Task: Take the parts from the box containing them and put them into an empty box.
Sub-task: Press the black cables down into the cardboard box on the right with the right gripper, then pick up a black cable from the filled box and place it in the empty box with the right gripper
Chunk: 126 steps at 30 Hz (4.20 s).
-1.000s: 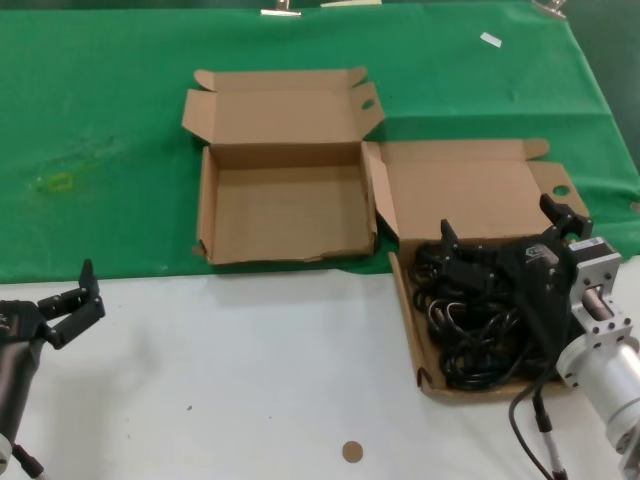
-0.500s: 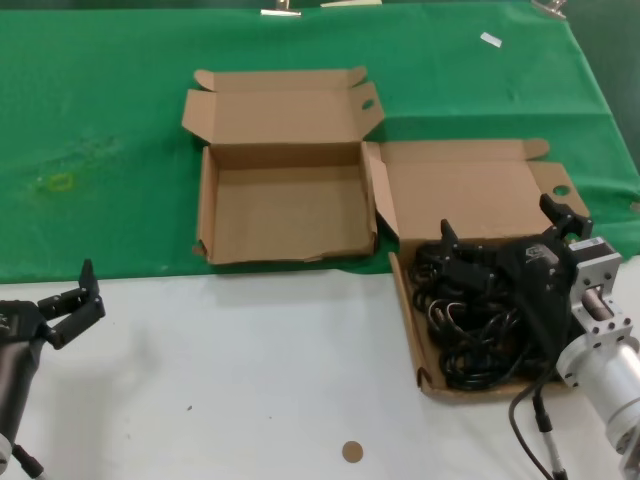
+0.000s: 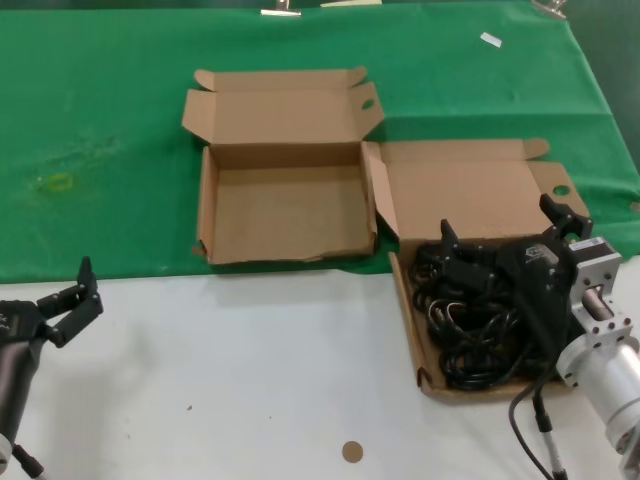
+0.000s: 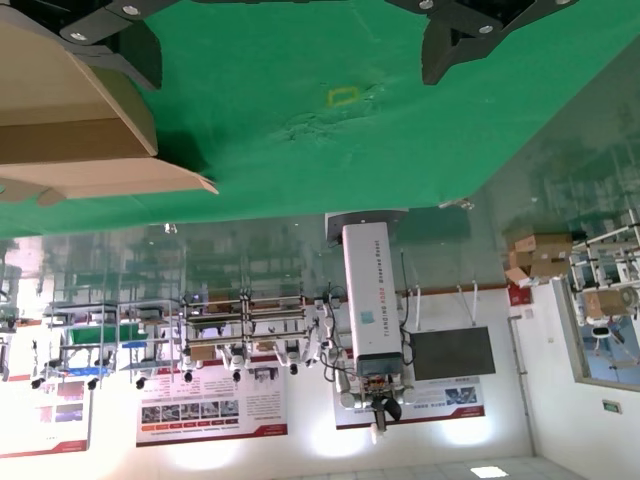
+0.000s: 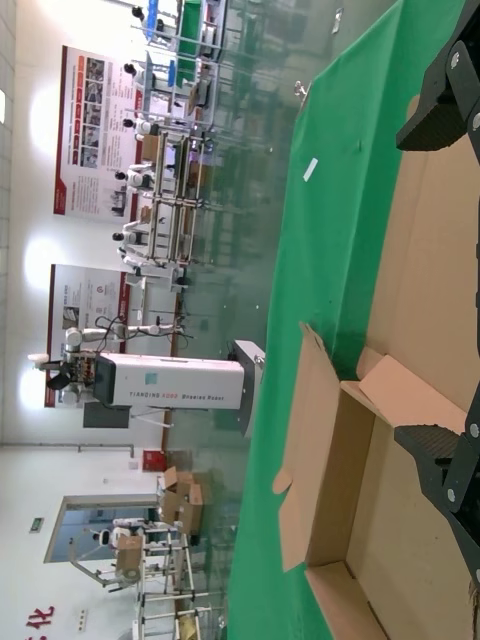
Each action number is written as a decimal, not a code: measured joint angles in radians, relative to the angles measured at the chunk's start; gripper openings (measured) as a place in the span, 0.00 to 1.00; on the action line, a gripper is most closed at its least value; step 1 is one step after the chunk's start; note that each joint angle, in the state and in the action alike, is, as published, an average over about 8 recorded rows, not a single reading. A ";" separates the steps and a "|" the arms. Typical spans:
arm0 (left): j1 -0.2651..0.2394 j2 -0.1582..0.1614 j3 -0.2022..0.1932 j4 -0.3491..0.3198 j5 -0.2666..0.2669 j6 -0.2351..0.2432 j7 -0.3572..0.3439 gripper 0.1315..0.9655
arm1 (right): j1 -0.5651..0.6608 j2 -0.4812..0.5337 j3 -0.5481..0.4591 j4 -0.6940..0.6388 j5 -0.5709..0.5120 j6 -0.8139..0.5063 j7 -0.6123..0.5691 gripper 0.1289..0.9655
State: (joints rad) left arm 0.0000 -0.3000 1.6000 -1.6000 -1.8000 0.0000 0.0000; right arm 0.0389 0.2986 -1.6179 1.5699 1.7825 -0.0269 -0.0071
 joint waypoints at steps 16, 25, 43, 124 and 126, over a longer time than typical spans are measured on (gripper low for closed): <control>0.000 0.000 0.000 0.000 0.000 0.000 0.000 0.68 | 0.009 0.076 -0.074 0.000 0.040 0.051 0.019 1.00; 0.000 0.000 0.000 0.000 0.000 0.000 0.000 0.52 | 0.082 0.275 -0.264 -0.003 0.204 0.141 -0.018 1.00; 0.000 0.000 0.000 0.000 0.000 0.000 0.000 0.12 | 0.592 0.768 -0.934 0.032 0.423 0.077 -0.108 1.00; 0.000 0.000 0.000 0.000 0.000 0.000 0.000 0.01 | 0.707 0.642 -0.442 -0.159 -0.410 -1.151 0.040 0.05; 0.000 0.000 0.000 0.000 0.000 0.000 0.000 0.01 | 0.717 0.643 -0.437 -0.144 -0.414 -1.161 0.049 0.04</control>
State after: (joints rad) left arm 0.0000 -0.3000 1.6000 -1.6000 -1.7997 0.0000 -0.0004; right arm 0.7557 0.9414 -2.0550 1.4264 1.3684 -1.1876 0.0423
